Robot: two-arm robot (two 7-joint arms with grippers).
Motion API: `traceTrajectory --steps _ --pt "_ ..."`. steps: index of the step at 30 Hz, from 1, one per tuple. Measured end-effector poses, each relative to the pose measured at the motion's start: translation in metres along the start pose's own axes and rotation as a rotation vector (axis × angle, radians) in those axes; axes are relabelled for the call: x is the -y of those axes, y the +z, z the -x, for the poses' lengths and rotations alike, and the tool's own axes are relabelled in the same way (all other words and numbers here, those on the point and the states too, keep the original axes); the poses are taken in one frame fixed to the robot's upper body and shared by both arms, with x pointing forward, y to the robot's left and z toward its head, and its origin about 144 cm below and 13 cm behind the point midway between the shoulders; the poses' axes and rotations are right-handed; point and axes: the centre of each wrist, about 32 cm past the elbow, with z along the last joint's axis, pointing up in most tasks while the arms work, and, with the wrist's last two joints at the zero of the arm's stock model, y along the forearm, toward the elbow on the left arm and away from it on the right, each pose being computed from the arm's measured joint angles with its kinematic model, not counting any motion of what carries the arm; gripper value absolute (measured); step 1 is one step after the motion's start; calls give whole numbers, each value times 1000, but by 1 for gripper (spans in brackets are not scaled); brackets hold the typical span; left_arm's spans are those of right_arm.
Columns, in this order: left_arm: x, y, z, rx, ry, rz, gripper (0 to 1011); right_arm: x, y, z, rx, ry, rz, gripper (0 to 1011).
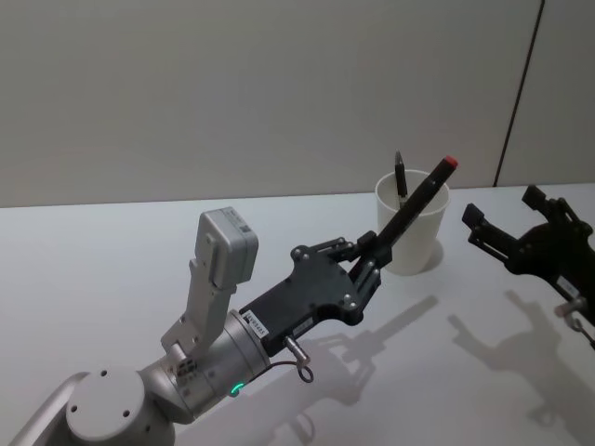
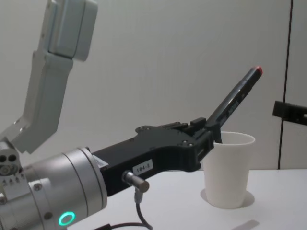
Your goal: Place the pen into the pen holder.
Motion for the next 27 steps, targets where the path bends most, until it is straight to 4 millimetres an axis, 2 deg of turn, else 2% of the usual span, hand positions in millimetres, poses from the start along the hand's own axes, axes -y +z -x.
traceTrajectory --steps 13,27 --pt "0 0 0 -1 -2 1 178 17 16 -9 -142 120 31 1002" --pt "0 0 0 -1 -2 0 178 18 23 -9 -317 218 48 1001"
